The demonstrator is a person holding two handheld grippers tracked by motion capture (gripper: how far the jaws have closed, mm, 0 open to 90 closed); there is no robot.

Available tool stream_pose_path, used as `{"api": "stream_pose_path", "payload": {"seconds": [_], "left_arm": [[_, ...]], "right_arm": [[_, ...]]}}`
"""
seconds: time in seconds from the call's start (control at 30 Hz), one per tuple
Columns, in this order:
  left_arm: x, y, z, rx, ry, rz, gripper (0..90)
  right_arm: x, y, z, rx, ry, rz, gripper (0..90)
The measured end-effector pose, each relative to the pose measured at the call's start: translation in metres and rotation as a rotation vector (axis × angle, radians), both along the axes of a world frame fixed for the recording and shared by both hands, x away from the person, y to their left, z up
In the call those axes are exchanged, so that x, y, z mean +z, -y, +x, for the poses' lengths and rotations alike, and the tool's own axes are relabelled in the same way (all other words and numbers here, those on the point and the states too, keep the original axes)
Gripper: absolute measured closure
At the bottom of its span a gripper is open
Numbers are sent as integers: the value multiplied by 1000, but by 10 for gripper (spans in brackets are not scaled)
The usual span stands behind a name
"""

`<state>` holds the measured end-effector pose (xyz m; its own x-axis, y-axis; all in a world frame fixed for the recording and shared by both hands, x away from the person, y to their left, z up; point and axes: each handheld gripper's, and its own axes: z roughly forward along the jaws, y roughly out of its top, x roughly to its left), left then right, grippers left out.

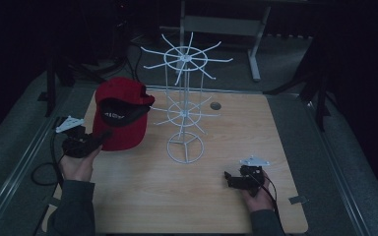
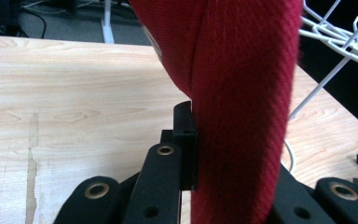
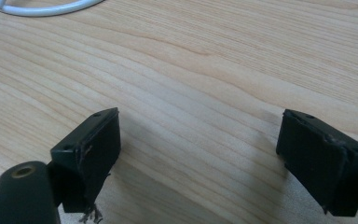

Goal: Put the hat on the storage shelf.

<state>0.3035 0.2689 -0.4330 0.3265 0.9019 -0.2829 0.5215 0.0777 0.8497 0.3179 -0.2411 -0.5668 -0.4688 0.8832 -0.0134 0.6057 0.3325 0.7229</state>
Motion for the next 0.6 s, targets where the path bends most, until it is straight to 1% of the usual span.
{"api": "stream_pose_path", "payload": {"seconds": [0.2, 0.6], "left_arm": [[6, 1, 0, 3, 11, 3, 849], [20, 0, 1, 16, 44, -7, 849]], "right_arm": [[0, 0, 0, 1, 2, -1, 134], [0, 0, 0, 1, 1, 0, 134]]}}
